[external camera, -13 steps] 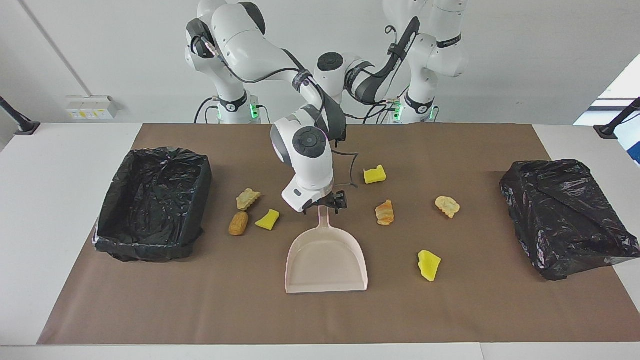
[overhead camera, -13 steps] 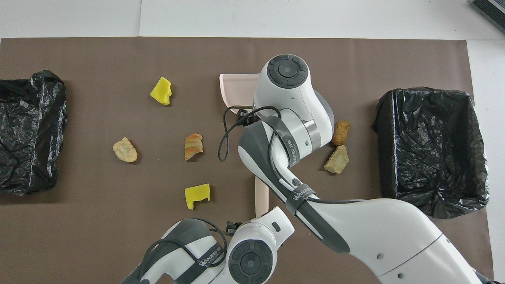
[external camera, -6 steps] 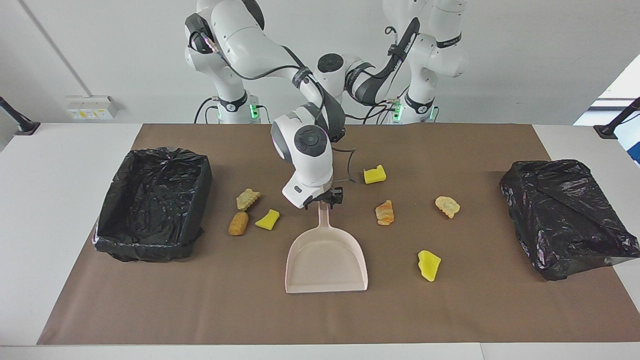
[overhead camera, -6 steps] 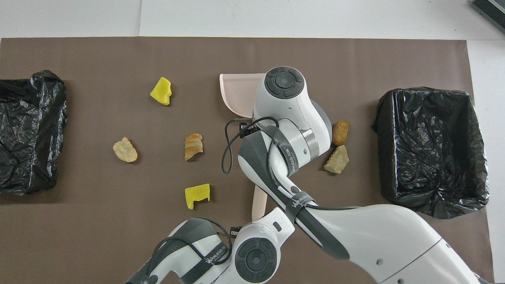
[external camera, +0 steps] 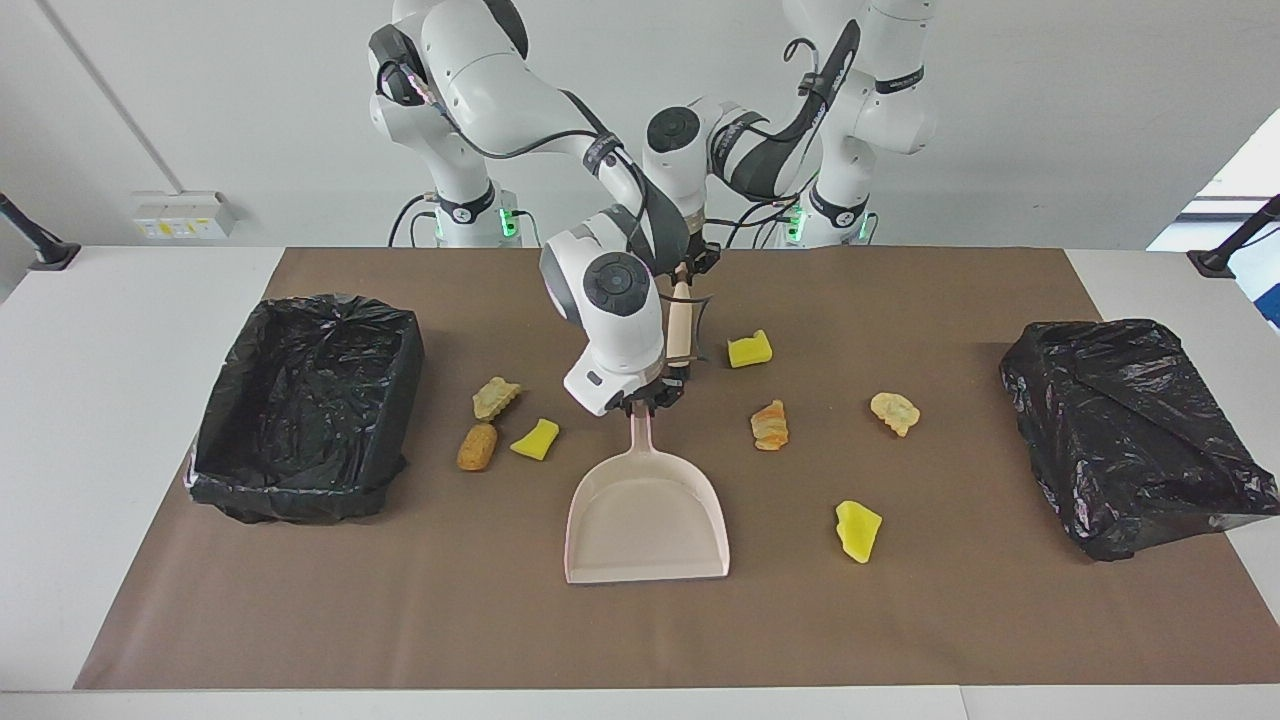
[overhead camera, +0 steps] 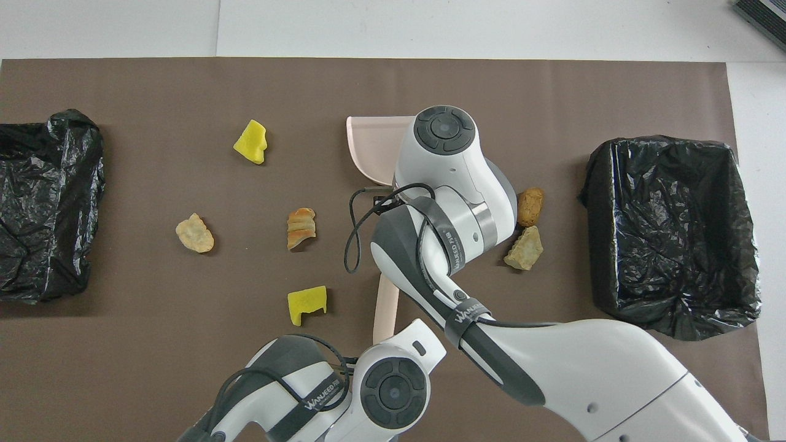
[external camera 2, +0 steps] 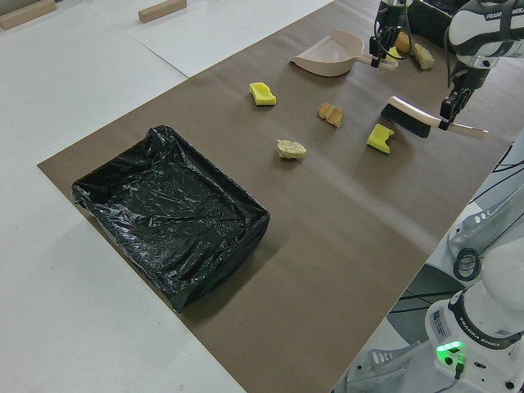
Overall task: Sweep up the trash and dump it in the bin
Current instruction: 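Grasp the dustpan with the right gripper while the left gripper grasps the brush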
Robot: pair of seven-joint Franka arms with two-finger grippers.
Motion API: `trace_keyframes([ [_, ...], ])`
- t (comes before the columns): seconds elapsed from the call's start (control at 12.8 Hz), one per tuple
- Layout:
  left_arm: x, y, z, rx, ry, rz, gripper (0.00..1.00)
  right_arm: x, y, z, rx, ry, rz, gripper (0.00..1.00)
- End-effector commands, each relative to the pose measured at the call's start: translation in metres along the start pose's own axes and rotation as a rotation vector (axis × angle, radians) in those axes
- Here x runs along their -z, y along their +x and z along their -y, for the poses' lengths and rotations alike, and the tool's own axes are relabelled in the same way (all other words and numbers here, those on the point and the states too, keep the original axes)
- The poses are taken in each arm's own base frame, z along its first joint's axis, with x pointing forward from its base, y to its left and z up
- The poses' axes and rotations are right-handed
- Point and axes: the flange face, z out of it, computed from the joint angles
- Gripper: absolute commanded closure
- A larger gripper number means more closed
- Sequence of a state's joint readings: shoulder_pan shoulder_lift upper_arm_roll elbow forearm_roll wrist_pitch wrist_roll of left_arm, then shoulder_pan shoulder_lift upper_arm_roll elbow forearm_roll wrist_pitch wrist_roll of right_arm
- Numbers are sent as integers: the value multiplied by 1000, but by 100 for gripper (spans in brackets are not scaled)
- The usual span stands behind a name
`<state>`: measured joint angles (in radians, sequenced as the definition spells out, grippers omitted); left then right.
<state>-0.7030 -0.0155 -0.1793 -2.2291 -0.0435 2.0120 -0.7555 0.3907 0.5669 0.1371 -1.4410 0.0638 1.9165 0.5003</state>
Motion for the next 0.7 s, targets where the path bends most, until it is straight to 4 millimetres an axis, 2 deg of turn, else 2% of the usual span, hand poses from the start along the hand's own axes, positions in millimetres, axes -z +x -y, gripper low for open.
trace_keyframes([
  [0.0, 2, 13, 35, 59, 11, 34, 100, 27, -1, -21, 57, 6, 29, 100],
  [0.16, 0, 37, 62, 65, 3, 40, 100, 72, -13, -31, 180, 14, -11, 100],
  [0.23, 3, 51, 82, 65, -8, 38, 100, 90, -18, -40, 225, 14, -17, 100],
  [0.39, 8, 75, 117, 51, -34, 32, 100, 115, -29, -51, 359, 0, -20, 100],
  [0.47, 6, 86, 137, 47, -42, 34, 100, 116, -36, -58, 442, -31, 6, 100],
  [0.62, 9, 105, 175, 24, -34, 20, 100, 101, -54, -74, 705, -149, 50, 100],
])
